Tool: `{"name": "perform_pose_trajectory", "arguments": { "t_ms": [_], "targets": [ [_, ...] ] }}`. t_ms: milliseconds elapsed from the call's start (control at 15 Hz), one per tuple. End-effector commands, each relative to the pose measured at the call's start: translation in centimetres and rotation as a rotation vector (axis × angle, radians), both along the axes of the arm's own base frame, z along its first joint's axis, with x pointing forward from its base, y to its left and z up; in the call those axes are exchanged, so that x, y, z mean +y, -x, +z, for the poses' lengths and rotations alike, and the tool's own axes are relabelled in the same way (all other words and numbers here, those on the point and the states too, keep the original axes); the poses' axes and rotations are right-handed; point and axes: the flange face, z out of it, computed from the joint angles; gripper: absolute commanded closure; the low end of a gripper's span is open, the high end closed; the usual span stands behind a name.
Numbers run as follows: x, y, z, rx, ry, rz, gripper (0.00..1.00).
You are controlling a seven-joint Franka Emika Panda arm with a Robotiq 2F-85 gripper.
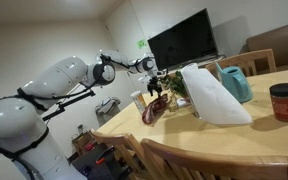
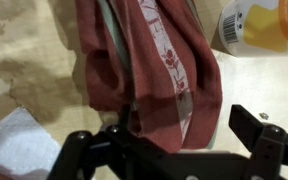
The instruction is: Place the towel over the white container on the left
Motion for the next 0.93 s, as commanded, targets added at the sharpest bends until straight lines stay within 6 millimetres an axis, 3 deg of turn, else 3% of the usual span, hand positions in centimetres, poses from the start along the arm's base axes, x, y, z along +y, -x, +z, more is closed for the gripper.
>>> {"name": "perform_pose_trajectory", "arguments": {
  "t_ms": [0,467,533,667,867],
  "targets": [
    [-0.4,0.3,-0.7,0.023,0.033,-0.024,0.0],
    [-0.2,0.7,-1.9,0.047,0.046,-0.026,0.0],
    [-0.1,0.7,-1.9,0.049,0.04,-0.031,0.25],
    [0.0,0.8,-1.9,0.048,0.05,-0.036,0.32],
    [0.1,0.8,-1.7,0.05,0.061,-0.058,0.58]
  ]
}}
